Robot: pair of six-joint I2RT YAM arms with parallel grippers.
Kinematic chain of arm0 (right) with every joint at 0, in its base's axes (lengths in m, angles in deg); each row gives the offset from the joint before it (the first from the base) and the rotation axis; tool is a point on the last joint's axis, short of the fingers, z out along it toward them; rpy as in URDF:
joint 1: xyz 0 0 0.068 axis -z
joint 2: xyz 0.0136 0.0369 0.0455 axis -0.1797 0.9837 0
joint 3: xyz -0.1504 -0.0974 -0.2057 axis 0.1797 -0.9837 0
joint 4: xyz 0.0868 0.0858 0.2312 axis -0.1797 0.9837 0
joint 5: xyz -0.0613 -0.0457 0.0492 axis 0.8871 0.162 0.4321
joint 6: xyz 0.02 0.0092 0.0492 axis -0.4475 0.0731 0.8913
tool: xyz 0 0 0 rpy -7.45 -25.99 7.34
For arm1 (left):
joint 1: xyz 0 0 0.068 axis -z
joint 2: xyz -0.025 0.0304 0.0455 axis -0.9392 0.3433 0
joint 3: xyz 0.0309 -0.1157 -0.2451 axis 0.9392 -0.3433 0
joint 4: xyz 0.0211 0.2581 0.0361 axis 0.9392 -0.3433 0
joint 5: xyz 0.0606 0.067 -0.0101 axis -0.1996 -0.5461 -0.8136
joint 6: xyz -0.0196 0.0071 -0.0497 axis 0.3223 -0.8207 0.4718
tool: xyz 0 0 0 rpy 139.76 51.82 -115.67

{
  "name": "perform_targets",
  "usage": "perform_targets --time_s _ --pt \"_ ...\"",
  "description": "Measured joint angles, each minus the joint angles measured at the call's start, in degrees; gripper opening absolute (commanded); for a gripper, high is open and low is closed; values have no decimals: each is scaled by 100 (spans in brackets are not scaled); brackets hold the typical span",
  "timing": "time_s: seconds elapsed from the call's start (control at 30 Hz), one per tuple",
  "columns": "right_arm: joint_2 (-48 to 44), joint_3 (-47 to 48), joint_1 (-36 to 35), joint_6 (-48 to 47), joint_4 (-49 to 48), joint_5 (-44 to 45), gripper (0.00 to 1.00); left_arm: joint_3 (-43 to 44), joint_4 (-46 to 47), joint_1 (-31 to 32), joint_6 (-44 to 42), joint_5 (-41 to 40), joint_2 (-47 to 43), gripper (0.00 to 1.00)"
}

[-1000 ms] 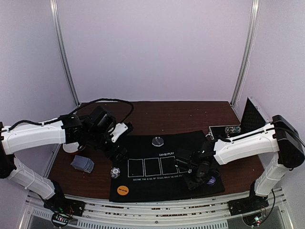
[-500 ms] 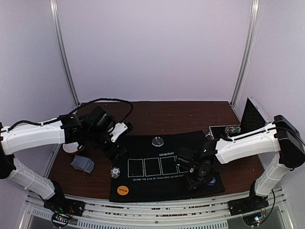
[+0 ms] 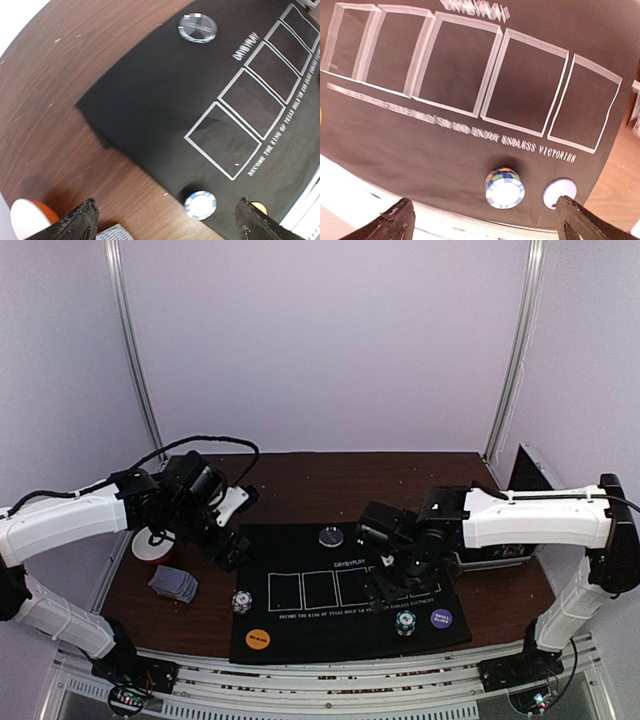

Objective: Distribute texas hold em gaming equipment
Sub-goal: Move the pile of poker chips to the small blind area, then adjust the face-down deck piles at the center of the board.

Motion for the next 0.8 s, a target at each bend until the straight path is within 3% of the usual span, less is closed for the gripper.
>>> perform_targets --time_s 0.4,0.6,0.8 --pt "-634 555 514 -977 -476 96 100 323 -807 -1325 1003 -391 -437 98" --pt "-638 522 623 -1412 -651 83 100 -81 -1290 -2124 1593 -684 -1082 98" --pt "-756 140 820 -1786 -815 -39 100 -772 -1491 -2861 1849 -269 -1504 98"
